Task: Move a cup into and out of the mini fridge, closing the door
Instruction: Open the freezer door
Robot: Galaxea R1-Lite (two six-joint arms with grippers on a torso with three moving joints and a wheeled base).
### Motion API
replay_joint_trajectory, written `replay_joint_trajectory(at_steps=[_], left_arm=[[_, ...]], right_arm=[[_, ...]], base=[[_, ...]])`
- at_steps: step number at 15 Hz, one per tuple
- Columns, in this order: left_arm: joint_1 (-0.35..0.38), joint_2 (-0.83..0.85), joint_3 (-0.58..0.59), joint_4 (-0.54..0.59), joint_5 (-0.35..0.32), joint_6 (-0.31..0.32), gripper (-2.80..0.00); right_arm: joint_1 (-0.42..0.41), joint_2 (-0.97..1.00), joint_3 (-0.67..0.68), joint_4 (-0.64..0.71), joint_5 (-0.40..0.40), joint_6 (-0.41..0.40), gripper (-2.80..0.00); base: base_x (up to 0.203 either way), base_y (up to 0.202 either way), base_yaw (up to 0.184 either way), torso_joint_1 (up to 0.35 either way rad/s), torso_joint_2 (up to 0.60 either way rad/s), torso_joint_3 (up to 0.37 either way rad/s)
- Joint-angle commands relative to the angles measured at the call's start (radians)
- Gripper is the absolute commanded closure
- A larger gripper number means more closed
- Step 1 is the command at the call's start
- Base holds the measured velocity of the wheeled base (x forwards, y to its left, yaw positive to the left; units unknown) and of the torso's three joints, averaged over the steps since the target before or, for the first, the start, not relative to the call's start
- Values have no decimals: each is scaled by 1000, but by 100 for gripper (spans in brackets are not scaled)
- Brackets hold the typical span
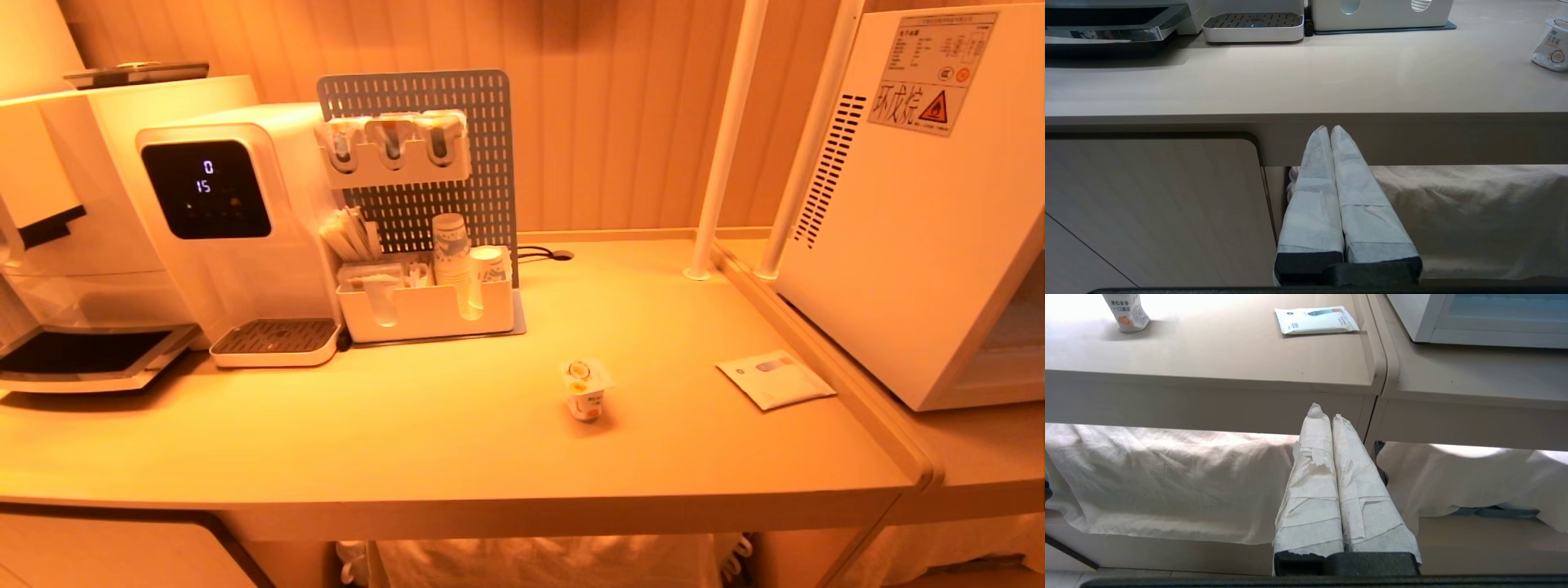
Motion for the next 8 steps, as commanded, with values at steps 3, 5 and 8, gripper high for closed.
replay_joint_trajectory(at_steps=[3,5,8], left_arm=[[0,0,0,0,0,-1,0],[0,0,0,0,0,1,0],[0,0,0,0,0,1,0]], right_arm=[[0,-16,0,2,-1,-1,0],[0,-16,0,2,-1,-1,0],[0,-16,0,2,-1,-1,0]], base=[[0,0,0,0,0,0],[0,0,0,0,0,0],[0,0,0,0,0,0]])
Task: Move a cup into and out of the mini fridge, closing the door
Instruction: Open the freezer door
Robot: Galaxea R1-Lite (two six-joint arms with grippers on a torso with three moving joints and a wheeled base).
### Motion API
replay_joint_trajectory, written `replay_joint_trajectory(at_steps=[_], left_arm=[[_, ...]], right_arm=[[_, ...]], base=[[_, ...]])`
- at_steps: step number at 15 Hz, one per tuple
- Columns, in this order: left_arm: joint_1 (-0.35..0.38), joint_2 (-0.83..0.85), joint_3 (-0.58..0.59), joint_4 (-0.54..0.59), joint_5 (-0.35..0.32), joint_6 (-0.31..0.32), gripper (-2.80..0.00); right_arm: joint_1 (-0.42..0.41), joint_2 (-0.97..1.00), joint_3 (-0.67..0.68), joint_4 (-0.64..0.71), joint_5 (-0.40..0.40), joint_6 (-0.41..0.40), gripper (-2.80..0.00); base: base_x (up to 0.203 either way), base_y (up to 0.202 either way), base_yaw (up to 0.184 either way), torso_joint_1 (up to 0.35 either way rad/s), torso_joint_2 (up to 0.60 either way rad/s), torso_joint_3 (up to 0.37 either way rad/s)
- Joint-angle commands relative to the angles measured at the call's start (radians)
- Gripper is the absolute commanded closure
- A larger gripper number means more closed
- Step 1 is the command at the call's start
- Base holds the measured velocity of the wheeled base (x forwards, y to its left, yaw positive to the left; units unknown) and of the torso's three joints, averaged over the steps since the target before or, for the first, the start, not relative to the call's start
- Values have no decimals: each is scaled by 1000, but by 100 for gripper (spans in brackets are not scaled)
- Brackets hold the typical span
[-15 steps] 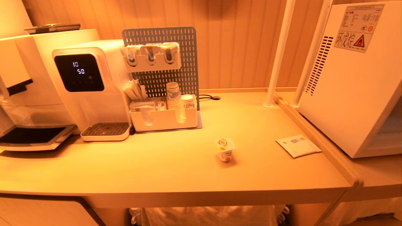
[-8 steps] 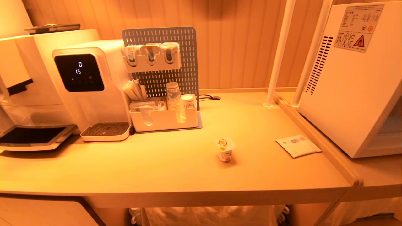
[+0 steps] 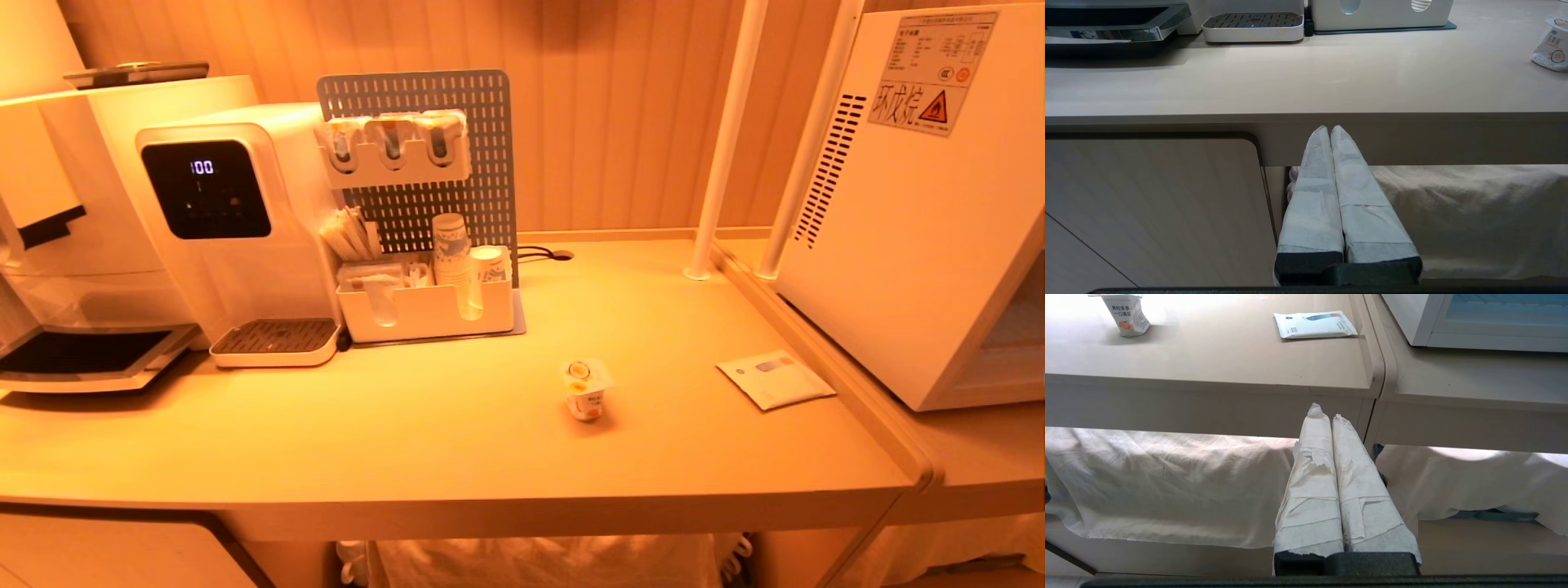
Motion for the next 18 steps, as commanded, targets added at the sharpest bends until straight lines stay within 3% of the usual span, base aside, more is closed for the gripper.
replay_joint_trajectory(at_steps=[1,15,18], left_arm=[[0,0,0,0,0,0,0],[0,0,0,5,1,6,0],[0,0,-2,5,0,7,0]], right_arm=[[0,0,0,1,1,-1,0],[0,0,0,1,2,-1,0],[0,0,0,1,1,-1,0]], base=[[0,0,0,0,0,0],[0,0,0,0,0,0],[-166,0,-1,1,-1,5]])
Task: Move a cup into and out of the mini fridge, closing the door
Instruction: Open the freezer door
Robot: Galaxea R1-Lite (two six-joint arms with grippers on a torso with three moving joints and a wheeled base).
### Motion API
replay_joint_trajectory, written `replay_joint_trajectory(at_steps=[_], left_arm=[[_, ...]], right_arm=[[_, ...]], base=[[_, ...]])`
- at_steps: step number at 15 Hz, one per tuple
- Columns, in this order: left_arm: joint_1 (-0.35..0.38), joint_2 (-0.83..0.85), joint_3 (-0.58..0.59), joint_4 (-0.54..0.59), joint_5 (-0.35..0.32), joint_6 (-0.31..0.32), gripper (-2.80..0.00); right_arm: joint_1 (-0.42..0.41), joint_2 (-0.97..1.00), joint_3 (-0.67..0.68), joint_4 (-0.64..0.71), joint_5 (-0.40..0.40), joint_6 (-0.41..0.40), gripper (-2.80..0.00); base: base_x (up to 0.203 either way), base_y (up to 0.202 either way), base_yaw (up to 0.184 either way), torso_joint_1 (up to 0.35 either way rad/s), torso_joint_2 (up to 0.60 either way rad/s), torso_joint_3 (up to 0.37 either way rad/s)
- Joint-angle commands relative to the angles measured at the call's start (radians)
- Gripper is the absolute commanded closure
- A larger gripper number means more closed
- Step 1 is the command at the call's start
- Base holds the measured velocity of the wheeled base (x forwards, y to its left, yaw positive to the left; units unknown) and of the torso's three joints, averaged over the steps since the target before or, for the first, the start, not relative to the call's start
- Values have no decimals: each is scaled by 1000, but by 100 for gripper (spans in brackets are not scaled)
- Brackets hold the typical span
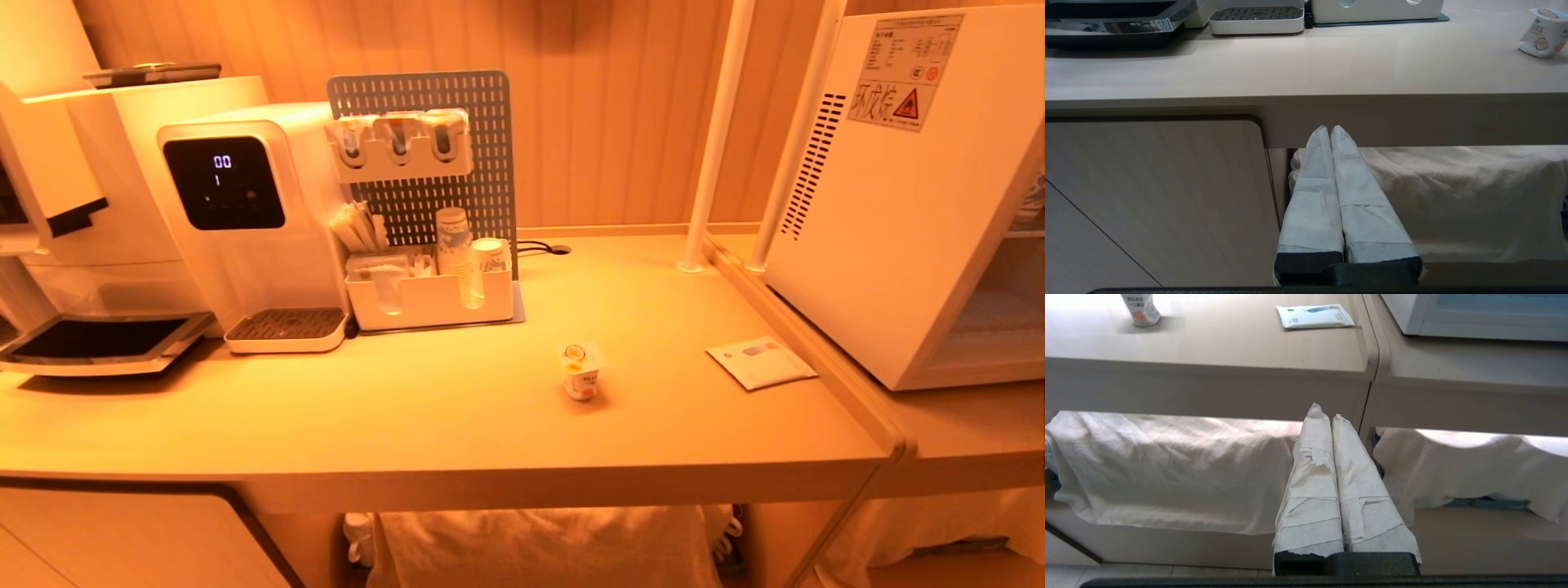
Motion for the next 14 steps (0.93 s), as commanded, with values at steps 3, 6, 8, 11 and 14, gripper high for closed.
replay_joint_trajectory(at_steps=[3,6,8,11,14], left_arm=[[0,0,1,-2,0,-2,0],[0,0,1,1,0,0,0],[0,0,1,-1,0,0,0],[0,0,1,-1,-2,2,0],[0,0,-1,-2,0,6,0]], right_arm=[[0,0,1,1,0,-1,0],[0,0,1,1,0,-1,0],[0,0,1,1,0,-1,0],[0,0,1,1,0,-1,0],[0,0,1,1,0,-1,0]], base=[[-194,0,-2,3,2,5],[-195,0,-2,2,4,3],[-147,0,-3,2,-2,3],[0,0,0,0,0,0],[0,0,0,0,0,0]])
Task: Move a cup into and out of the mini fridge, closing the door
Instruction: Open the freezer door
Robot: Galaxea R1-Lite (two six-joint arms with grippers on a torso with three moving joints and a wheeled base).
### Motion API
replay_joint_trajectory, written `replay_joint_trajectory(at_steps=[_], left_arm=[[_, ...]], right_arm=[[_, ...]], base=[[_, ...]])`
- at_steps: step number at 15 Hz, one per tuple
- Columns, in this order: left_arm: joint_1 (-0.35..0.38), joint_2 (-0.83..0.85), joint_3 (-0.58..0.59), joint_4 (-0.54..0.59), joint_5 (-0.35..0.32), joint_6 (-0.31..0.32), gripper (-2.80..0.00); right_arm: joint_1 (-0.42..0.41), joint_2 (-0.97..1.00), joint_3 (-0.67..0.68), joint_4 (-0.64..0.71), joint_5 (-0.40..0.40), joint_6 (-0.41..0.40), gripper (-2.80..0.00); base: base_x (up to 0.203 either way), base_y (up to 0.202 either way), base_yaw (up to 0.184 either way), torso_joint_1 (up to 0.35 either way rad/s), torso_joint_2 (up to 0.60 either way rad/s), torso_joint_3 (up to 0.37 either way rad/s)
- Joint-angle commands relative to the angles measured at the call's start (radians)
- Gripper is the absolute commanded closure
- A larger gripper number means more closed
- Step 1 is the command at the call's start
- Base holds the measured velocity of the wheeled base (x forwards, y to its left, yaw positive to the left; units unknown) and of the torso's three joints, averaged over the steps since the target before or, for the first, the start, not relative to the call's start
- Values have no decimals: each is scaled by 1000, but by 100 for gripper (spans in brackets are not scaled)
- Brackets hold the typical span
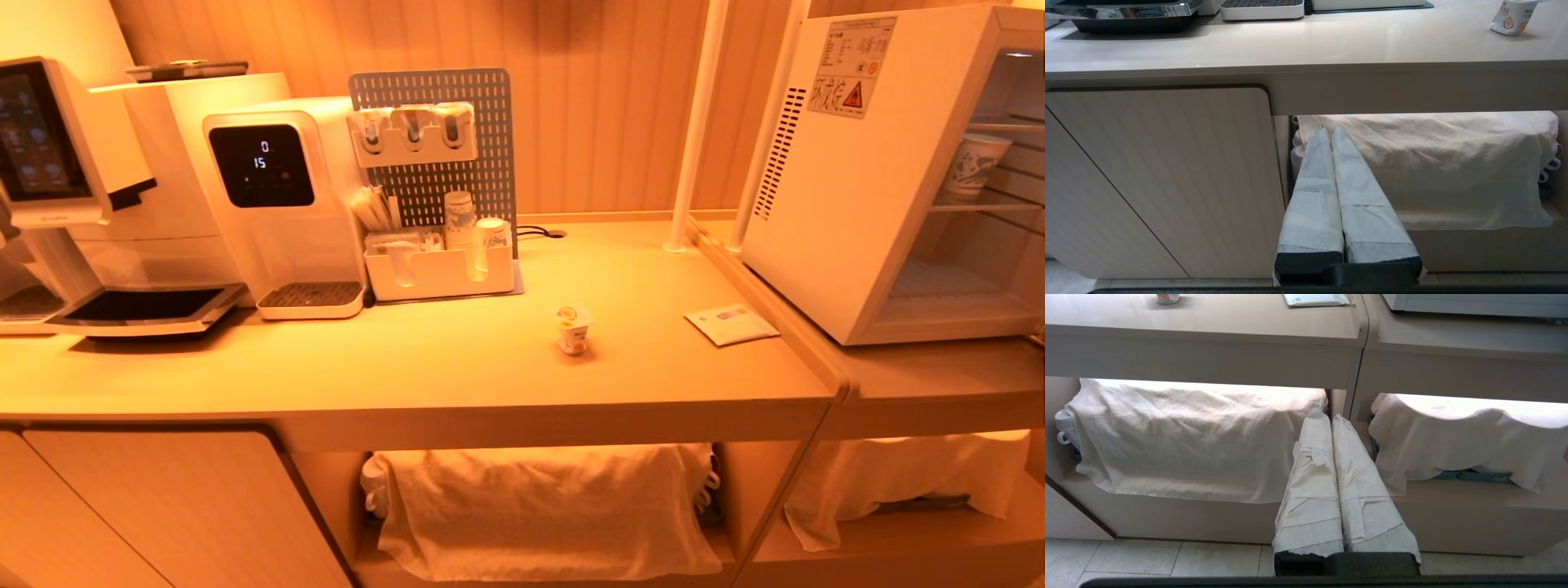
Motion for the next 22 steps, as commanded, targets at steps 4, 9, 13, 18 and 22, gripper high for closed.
replay_joint_trajectory(at_steps=[4,9,13,18,22], left_arm=[[0,2,-2,0,0,2,0],[0,1,-1,0,0,2,0],[0,0,1,0,-2,-3,0],[0,0,1,0,0,-9,0],[0,0,1,-2,0,-13,0]], right_arm=[[0,0,0,1,0,-1,0],[0,0,0,1,0,-1,0],[0,0,0,1,0,-1,0],[0,0,0,1,0,-1,0],[0,0,0,1,0,-1,0]], base=[[-1,-14,-3,1,2,1],[0,-166,-1,3,5,2],[0,-195,0,1,3,0],[0,-79,1,-1,2,0],[0,0,0,0,0,0]])
